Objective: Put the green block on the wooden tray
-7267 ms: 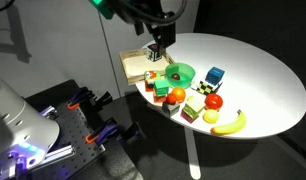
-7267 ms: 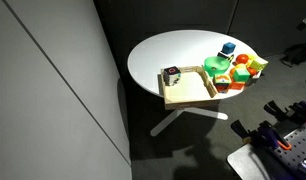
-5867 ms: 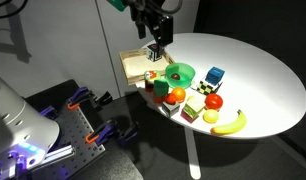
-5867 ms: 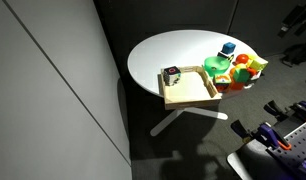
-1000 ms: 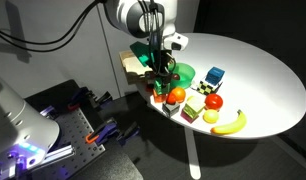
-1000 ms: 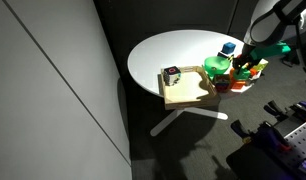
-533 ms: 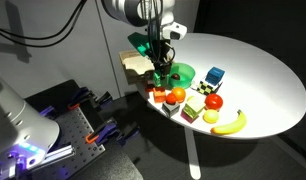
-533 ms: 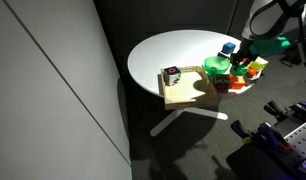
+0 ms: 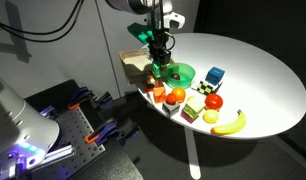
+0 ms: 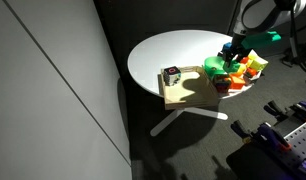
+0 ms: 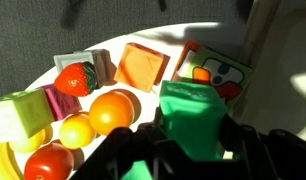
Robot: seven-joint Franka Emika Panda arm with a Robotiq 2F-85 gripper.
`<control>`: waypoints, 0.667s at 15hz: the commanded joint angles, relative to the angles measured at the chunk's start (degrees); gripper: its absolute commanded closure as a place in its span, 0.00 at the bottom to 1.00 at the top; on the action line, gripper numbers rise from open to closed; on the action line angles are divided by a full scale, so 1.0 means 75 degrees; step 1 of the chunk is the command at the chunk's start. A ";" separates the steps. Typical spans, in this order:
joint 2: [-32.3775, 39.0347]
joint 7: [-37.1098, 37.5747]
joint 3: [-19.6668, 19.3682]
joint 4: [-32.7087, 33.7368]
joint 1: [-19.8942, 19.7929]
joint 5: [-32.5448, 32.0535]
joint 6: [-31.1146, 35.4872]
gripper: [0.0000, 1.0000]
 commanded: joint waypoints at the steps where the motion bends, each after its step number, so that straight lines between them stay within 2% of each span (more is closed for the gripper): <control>1: 0.0179 0.0167 0.0063 0.0584 0.0137 0.0025 -0.0534 0.74; 10: 0.0970 0.0495 0.0074 0.1564 0.0576 -0.0236 -0.0613 0.74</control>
